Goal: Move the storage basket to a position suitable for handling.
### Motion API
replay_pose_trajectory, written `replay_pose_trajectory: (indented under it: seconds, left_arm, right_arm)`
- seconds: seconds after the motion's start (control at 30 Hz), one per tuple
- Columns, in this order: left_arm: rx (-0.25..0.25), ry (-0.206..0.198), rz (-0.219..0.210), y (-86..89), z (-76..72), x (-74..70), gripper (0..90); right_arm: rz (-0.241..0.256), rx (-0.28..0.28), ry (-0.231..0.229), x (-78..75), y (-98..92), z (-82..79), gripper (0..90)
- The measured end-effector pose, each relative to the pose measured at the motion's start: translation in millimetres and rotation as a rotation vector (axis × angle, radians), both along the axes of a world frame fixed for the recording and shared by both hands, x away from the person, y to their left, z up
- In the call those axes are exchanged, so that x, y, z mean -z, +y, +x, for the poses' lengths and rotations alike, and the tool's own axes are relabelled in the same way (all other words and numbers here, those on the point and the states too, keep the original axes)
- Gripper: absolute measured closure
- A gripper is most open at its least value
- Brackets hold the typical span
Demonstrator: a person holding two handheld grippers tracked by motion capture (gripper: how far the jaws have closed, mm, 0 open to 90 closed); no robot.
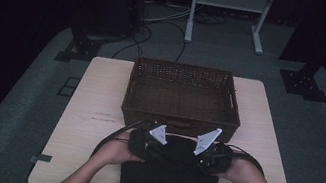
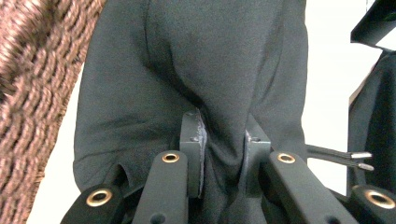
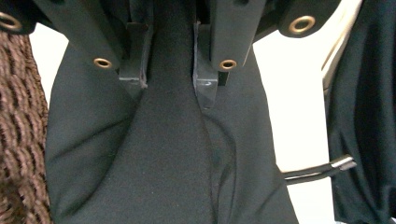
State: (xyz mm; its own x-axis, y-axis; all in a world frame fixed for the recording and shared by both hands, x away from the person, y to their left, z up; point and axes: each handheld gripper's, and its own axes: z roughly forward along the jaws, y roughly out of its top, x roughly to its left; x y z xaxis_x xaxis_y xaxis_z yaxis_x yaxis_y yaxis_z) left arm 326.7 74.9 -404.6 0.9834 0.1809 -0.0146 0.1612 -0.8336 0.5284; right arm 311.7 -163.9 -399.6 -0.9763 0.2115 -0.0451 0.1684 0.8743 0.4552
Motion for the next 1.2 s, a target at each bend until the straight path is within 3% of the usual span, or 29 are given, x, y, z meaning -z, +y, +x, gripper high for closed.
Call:
replay_pose_trajectory:
  seconds: [0.5,1.2]
  left_arm:
    - [0.011,-0.057,0.001,1.9,-4.1,-39.8,75.4]
    - [0.03,-0.096,0.005,0.9,2.9,-87.6,75.6]
  right_arm:
    - [0.022,-0.019,-0.064,-38.1,-1.3,-5.2,72.3]
    - [0.061,-0.016,-0.096,-82.8,-6.2,-0.7,72.3]
